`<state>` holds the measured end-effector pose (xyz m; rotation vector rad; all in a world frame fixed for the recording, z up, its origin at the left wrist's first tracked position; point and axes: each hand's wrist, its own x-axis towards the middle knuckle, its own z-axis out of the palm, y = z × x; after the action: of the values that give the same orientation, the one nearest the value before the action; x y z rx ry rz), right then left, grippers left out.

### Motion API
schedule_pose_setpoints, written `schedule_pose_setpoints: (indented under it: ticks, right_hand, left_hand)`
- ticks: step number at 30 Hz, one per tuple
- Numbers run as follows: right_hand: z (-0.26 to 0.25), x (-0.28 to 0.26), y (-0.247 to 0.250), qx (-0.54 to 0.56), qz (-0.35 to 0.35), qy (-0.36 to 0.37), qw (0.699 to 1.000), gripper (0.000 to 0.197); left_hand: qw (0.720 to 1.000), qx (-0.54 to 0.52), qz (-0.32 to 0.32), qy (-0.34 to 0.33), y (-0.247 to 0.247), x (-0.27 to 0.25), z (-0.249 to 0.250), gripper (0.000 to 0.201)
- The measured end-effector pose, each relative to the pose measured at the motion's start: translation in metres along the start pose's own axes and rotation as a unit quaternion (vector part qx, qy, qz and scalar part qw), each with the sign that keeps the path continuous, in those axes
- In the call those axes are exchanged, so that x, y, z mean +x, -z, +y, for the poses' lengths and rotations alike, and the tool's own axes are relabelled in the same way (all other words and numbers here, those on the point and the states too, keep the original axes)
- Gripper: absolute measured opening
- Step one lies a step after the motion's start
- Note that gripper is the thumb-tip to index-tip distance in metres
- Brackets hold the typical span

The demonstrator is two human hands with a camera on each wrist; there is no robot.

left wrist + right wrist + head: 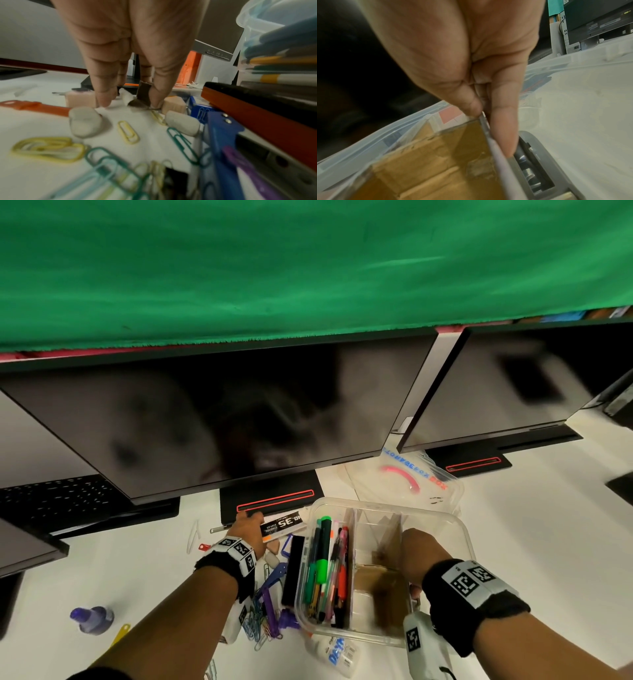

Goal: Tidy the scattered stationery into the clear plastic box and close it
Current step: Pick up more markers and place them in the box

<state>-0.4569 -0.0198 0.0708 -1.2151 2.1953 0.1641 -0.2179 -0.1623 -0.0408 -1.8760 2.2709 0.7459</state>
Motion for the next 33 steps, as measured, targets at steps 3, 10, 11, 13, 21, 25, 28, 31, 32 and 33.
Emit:
schedule_pose_setpoints:
  ticks: [3, 10, 11, 13, 21, 25, 28, 31, 32, 33]
  right_hand:
    - [0.0, 0.0, 0.0, 0.012, 0.002, -0.005, 1.0, 0.029]
    - [-0.002, -0.002, 0.003, 0.04, 0.0, -0.006, 0.999, 0.037]
    - [-0.002, -0.003, 0.003, 0.028, -0.002, -0.006, 1.0, 0.036]
    - [-0.003, -0.004, 0.002, 0.02, 0.007, -0.021, 1.0, 0.022]
    - [-0.029, -0.019, 0.005, 0.015, 0.127, 0.072, 0.989, 0.048]
    - [-0.058, -0.032, 0.008, 0.049, 0.141, 0.197, 0.969, 0.066]
    - [-0.072, -0.034, 0.003, 0.065, 0.114, 0.243, 0.961, 0.077]
    - [-0.079, -0.035, -0.002, 0.073, 0.107, 0.264, 0.956, 0.081]
    - [-0.08, -0.035, -0.003, 0.079, 0.107, 0.27, 0.954, 0.079]
    - [-0.081, -0.036, -0.004, 0.087, 0.108, 0.276, 0.951, 0.075]
  left_hand:
    - [1.0, -0.021, 0.017, -0.012, 0.007, -0.004, 0.001, 0.038]
    - [0.996, -0.031, 0.075, -0.02, 0.028, -0.02, 0.004, 0.027]
    - [0.996, -0.033, 0.081, -0.018, 0.032, -0.025, 0.002, 0.024]
    - [0.995, -0.036, 0.091, -0.016, 0.039, -0.033, -0.003, 0.021]
    - [0.981, -0.094, 0.158, -0.066, 0.081, -0.074, -0.001, 0.015]
    - [0.972, -0.094, 0.174, -0.126, 0.104, -0.097, 0.017, 0.014]
    - [0.964, -0.086, 0.169, -0.186, 0.117, -0.116, 0.03, 0.015]
    - [0.955, -0.083, 0.161, -0.235, 0.127, -0.135, 0.042, 0.015]
    - [0.953, -0.09, 0.156, -0.245, 0.129, -0.14, 0.046, 0.015]
    - [0.951, -0.102, 0.15, -0.251, 0.13, -0.144, 0.049, 0.015]
